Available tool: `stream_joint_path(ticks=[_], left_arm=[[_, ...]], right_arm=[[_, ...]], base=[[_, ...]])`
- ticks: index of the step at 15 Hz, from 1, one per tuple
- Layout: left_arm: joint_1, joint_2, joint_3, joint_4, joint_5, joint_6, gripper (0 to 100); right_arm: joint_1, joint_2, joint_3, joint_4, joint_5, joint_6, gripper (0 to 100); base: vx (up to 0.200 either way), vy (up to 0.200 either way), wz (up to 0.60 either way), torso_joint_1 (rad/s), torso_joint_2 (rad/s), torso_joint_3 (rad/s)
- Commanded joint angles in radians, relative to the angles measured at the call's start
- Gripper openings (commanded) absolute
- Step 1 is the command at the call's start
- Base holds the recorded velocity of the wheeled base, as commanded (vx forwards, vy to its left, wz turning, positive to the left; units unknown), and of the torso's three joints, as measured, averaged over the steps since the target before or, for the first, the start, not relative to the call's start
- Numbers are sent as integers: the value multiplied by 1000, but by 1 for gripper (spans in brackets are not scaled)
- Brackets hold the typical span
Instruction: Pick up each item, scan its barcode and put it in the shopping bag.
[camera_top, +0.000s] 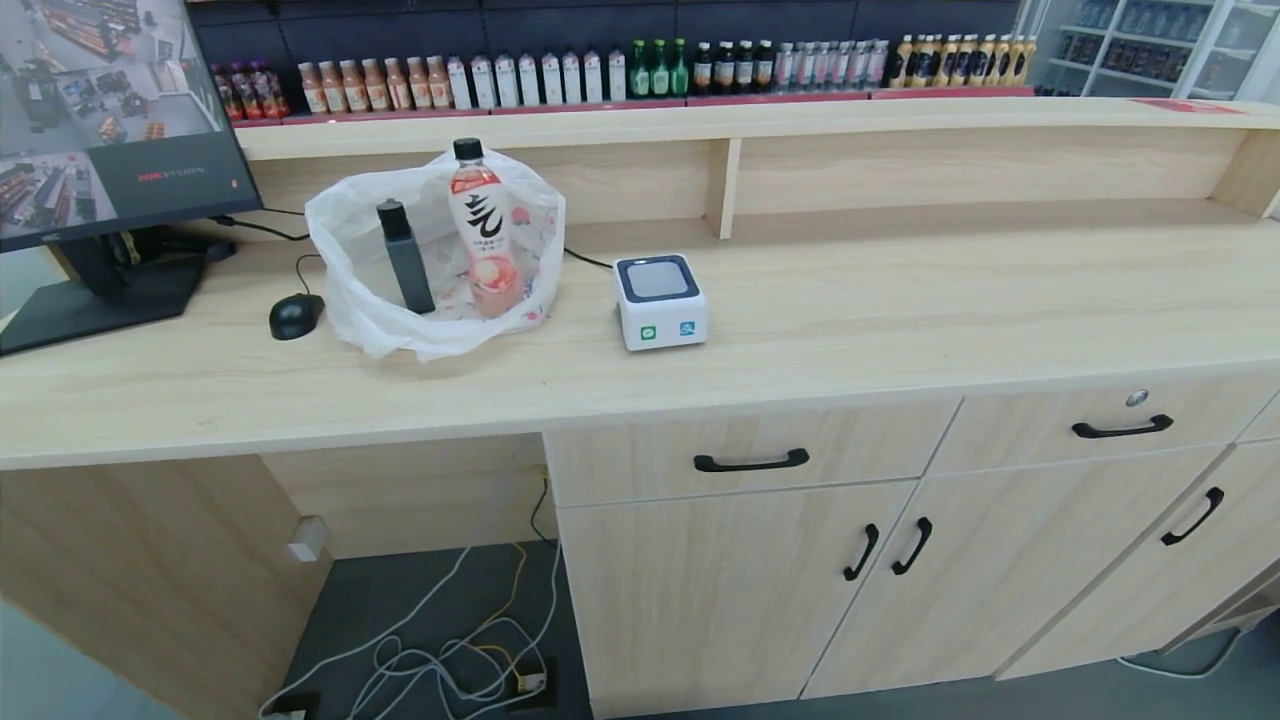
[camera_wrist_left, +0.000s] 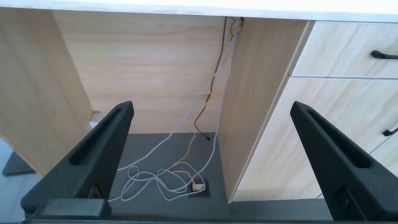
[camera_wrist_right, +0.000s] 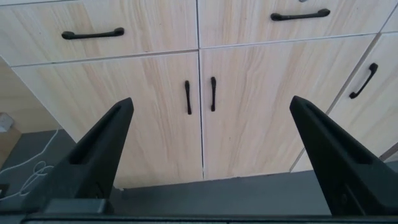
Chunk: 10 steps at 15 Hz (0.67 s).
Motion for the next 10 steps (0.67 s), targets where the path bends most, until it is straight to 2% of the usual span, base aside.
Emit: stream_joint_path(ticks=[1, 10], left_arm=[[0, 0, 0, 0, 1, 0, 100], [0, 0, 0, 0, 1, 0, 100]], right_arm=[[0, 0, 0, 0, 0, 0, 100], [0, 0, 0, 0, 0, 0, 100]], base=[[0, 0, 0, 0, 0, 0], [0, 0, 0, 0, 0, 0]])
